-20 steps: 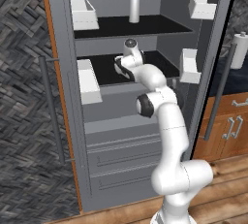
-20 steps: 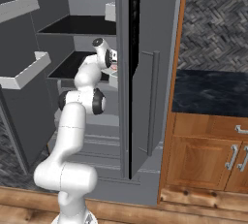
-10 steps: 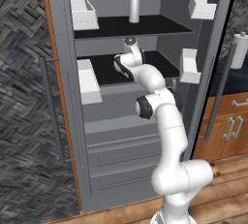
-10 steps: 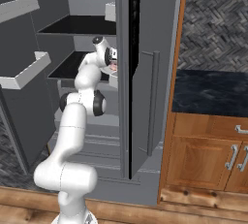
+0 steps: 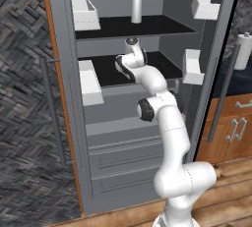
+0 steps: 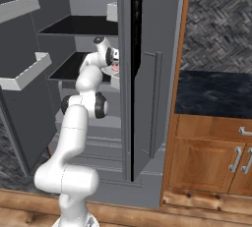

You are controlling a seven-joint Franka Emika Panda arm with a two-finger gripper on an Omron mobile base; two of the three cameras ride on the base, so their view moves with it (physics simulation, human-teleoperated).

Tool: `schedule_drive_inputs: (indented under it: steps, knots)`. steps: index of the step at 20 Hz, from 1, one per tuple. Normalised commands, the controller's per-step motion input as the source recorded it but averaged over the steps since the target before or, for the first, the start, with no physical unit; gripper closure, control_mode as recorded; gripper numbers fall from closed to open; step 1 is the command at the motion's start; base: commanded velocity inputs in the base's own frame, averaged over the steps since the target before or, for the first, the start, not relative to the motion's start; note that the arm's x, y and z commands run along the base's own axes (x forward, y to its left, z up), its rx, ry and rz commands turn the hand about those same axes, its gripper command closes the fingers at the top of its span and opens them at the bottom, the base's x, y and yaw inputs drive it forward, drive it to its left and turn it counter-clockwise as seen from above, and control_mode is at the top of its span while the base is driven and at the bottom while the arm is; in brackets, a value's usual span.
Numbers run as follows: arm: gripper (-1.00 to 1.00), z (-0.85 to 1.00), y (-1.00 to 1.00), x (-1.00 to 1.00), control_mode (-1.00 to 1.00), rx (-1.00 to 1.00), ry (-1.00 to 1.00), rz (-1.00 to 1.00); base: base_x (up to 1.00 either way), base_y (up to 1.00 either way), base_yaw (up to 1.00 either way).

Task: Retrieve the steak from the fridge and place it on the saucepan with marinade on the stove.

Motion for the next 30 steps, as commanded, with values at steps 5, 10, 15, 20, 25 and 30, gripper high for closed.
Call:
schedule_drive_inputs:
  steps: [5,10,15,20,25,30]
  knots:
    - [-1.00,-0.17,0.00,0.02,-1.00,-0.02,0.00,0.00,0.00,0.00,0.00]
    - [-1.00,-0.03,0.00,0.01,-1.00,0.00,-0.01,0.00,0.00,0.00,0.00]
    - [-1.00,-0.02,-0.05,0.00,-1.00,0.00,-0.01,0.01,0.00,0.00,0.00]
    - [-1.00,-0.10,-0.08,0.00,-1.00,0.00,0.00,0.01,0.00,0.00,0.00]
    - [-1.00,-0.17,-0.04,0.00,-1.00,-0.02,0.00,0.00,0.00,0.00,0.00]
    - [-1.00,-0.27,-0.01,0.00,-1.00,-0.04,0.00,0.00,0.00,0.00,0.00]
